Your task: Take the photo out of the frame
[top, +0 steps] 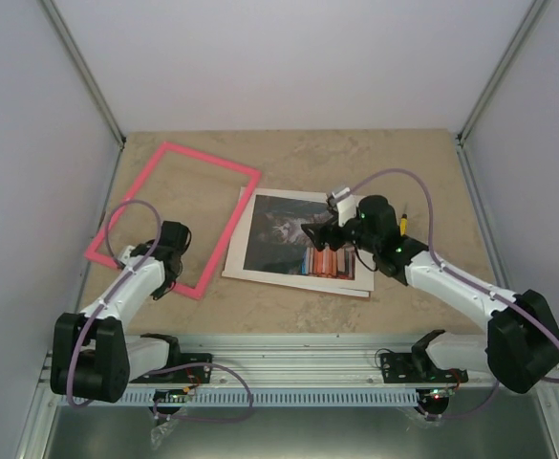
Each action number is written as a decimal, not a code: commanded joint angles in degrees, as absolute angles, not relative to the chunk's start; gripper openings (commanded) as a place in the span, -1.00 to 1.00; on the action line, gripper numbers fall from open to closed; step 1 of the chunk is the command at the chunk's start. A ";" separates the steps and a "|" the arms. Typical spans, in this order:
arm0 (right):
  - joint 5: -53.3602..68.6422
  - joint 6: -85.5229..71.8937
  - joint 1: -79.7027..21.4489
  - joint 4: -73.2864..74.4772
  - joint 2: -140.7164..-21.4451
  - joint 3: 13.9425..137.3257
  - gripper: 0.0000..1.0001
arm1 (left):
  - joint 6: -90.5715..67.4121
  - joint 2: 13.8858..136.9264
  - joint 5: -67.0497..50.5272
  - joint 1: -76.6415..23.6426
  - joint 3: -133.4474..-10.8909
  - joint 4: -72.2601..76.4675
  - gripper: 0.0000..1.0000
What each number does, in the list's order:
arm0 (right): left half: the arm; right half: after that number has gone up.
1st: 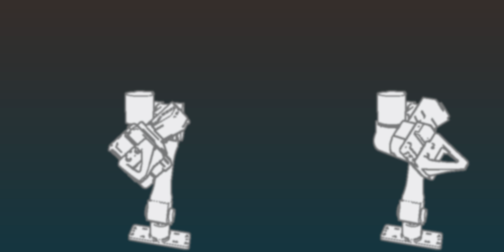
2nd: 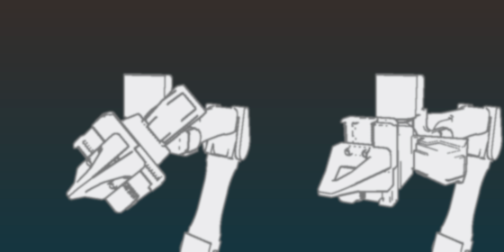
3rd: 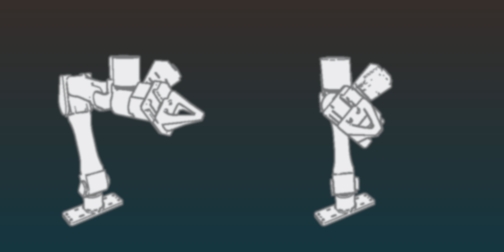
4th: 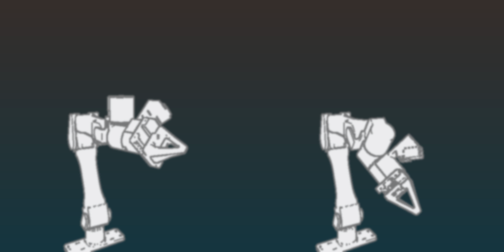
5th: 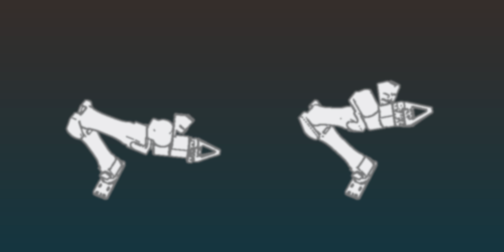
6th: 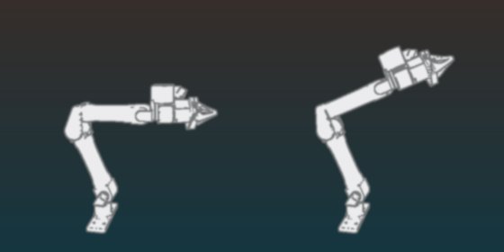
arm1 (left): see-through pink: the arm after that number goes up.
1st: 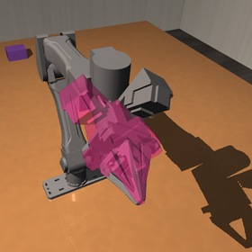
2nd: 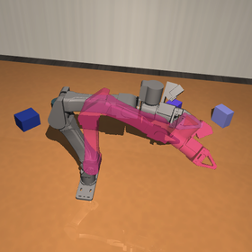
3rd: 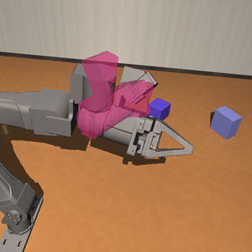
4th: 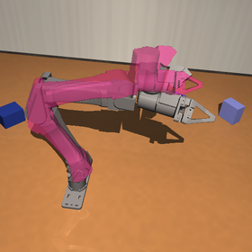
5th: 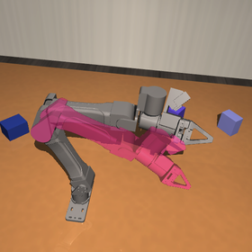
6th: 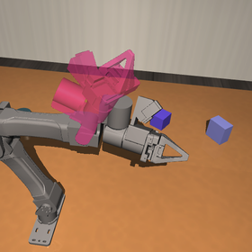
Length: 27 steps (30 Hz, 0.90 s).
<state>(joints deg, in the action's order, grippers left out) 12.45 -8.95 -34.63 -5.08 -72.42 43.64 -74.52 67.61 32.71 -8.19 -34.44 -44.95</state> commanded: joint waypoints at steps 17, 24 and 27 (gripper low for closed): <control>3.23 -14.12 -34.52 -16.13 -67.65 31.45 0.91 | -80.58 81.46 30.24 -0.18 -38.43 -33.34 -0.94; 2.63 -14.12 -34.50 -15.94 -67.98 31.55 0.91 | -80.55 81.12 29.39 -0.18 -37.30 -32.37 -0.48; 2.35 -14.06 -34.49 -15.58 -68.06 31.70 0.91 | -79.40 79.55 29.72 -0.18 -36.73 -32.00 -0.23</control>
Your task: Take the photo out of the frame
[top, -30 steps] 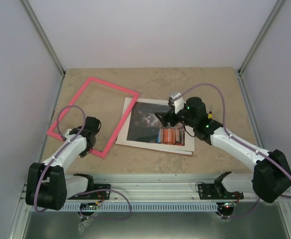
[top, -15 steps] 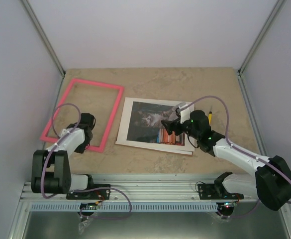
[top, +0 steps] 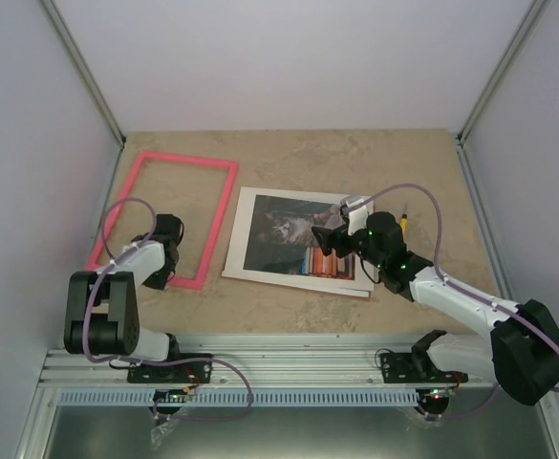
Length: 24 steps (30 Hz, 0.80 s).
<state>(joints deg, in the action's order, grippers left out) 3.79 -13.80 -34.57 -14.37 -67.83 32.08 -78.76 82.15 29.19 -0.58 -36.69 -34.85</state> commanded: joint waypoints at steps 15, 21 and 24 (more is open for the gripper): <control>1.76 -16.26 -34.22 -6.57 -66.42 33.61 0.95 | -59.95 68.56 21.14 -0.26 -36.84 -28.16 0.74; 1.10 -20.38 -33.07 0.18 -65.74 33.14 0.95 | -57.79 64.56 19.20 -8.44 -39.23 -27.52 0.91; 1.05 -22.47 -31.42 4.46 -65.44 32.86 0.95 | -57.64 64.40 17.01 -14.18 -40.07 -26.89 0.96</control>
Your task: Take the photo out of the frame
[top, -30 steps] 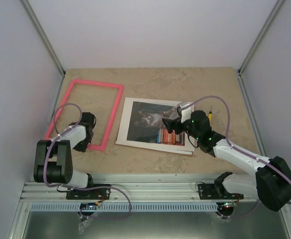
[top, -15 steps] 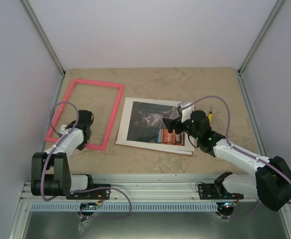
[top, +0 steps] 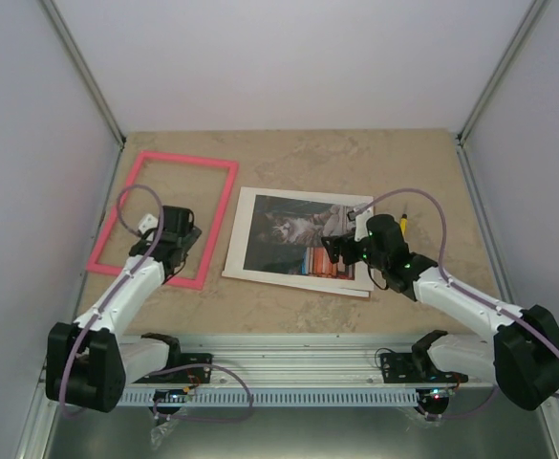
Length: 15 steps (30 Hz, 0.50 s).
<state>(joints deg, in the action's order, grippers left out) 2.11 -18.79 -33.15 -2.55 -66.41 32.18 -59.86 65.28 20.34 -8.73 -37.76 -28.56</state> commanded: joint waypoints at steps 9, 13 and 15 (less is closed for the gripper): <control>0.83 -25.86 -27.55 12.69 -62.62 30.99 0.95 | -58.70 66.26 14.28 -34.49 -39.44 -24.37 0.98; 0.85 -28.45 -27.18 16.20 -62.04 29.98 0.95 | -58.14 66.35 12.71 -40.04 -38.76 -23.82 0.98; 1.52 -29.65 -27.01 17.49 -61.85 29.36 0.95 | -57.89 66.85 11.44 -42.35 -38.25 -22.76 0.99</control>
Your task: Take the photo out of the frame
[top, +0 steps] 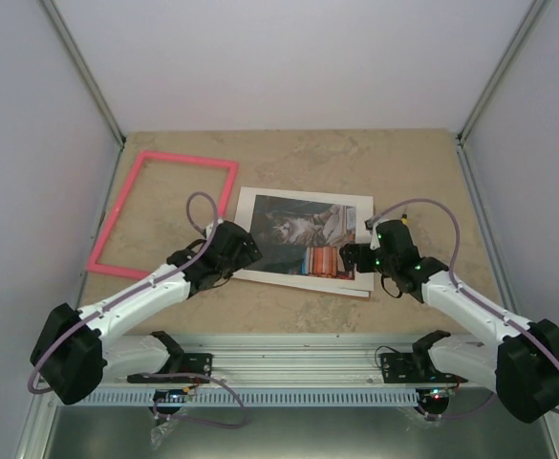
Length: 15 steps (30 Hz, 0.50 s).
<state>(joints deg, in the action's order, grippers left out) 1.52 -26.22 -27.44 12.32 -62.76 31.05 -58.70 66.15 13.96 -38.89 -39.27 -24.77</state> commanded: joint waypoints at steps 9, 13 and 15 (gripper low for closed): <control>5.54 -33.70 -22.98 20.70 -58.65 24.58 0.95 | -57.97 73.71 4.55 -46.67 -33.79 -11.67 0.98; 8.30 -33.68 -21.28 19.90 -58.28 22.20 0.95 | -57.85 75.27 4.96 -46.67 -33.57 -10.55 0.99; 10.04 -33.81 -20.73 18.76 -58.92 21.13 0.95 | -57.69 76.26 5.01 -46.67 -33.97 -10.53 0.98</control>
<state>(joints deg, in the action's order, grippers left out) 5.89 -32.64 -21.78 19.31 -58.76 23.07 -58.33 75.18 6.09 -46.48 -33.71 -14.11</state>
